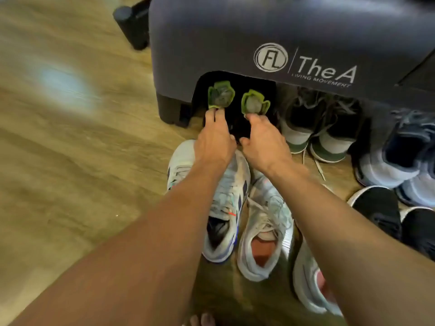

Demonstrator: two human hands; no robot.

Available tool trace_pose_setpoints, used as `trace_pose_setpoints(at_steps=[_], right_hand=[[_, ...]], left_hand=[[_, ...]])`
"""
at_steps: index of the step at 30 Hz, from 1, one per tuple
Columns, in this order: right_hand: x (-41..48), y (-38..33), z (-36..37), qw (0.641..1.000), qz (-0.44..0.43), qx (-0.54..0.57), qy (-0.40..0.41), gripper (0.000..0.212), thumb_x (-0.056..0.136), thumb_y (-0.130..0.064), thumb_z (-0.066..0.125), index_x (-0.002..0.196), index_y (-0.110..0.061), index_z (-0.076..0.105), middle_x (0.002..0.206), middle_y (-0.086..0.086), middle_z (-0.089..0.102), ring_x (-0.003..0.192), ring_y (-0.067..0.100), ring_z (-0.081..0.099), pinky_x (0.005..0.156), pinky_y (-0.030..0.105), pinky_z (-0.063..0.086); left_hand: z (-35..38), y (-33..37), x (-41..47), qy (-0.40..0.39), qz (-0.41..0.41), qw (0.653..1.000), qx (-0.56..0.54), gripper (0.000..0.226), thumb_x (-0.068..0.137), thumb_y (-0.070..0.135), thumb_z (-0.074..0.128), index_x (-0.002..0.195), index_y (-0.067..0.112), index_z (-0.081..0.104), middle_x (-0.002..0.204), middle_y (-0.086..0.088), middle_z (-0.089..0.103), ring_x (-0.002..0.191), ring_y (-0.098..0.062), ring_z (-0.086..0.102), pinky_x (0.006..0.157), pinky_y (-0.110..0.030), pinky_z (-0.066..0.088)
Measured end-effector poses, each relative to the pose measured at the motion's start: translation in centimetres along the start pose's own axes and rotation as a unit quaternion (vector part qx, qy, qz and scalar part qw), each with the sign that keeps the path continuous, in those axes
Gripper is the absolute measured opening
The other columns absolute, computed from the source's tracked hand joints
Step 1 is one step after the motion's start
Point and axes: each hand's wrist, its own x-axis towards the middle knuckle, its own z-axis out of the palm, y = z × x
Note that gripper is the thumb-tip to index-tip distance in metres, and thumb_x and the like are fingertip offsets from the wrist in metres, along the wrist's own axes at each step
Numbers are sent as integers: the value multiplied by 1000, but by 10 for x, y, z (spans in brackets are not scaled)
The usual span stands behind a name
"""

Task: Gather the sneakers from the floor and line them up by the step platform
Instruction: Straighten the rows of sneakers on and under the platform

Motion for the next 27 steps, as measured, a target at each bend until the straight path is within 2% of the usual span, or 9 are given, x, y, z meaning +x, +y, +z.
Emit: trace_pose_setpoints(at_steps=[4,6,8,12,16,20,23,27], right_hand=[[52,10,20,998,31,-46,0,52,91,-23,56,139,-15,37,135,16,47,119,39,50,92,43,44],[66,16,28,998,41,-43,-18,48,92,-25,57,136,-15,41,131,17,51,118,39,51,91,40,44],[71,24,35,999,39,-31,-3,39,94,-27,56,130,-16,48,126,18,55,115,38,52,85,36,44],[71,19,41,999,30,3,38,28,94,-27,54,120,-18,58,119,18,59,110,38,56,79,34,42],[65,9,44,998,26,20,46,29,93,-23,55,122,-23,60,117,16,62,109,36,57,83,32,43],[69,2,49,998,11,-11,65,18,94,-21,49,109,-20,61,108,17,62,102,38,59,72,33,39],[70,1,54,999,16,2,33,23,97,-22,45,116,-21,58,113,17,61,104,38,58,72,33,38],[61,11,45,999,-5,17,-31,34,98,-24,49,132,-17,51,125,15,57,113,35,55,84,35,43]], left_hand=[[6,-15,54,25,31,994,99,45,86,20,60,127,8,47,133,-14,45,107,-42,56,81,-46,47],[6,-15,76,23,36,990,137,38,89,23,59,121,5,54,123,-18,54,108,-40,57,82,-43,48],[12,-15,89,2,44,985,167,39,89,23,60,124,6,54,123,-19,56,111,-39,56,84,-40,49],[22,-28,88,-47,23,989,140,46,88,29,65,127,9,51,125,-18,53,114,-40,54,85,-42,46],[25,-47,82,-23,37,989,138,40,89,31,62,127,19,55,119,-18,58,108,-41,56,81,-41,46],[27,-46,87,-9,42,990,131,34,88,28,62,119,16,58,119,-18,57,108,-42,56,81,-40,46],[24,-43,92,-19,26,988,150,33,86,27,63,116,14,58,118,-18,56,108,-41,56,78,-39,44],[15,-37,86,-37,5,980,194,39,83,35,58,115,12,57,117,-19,58,107,-41,56,78,-38,42]])
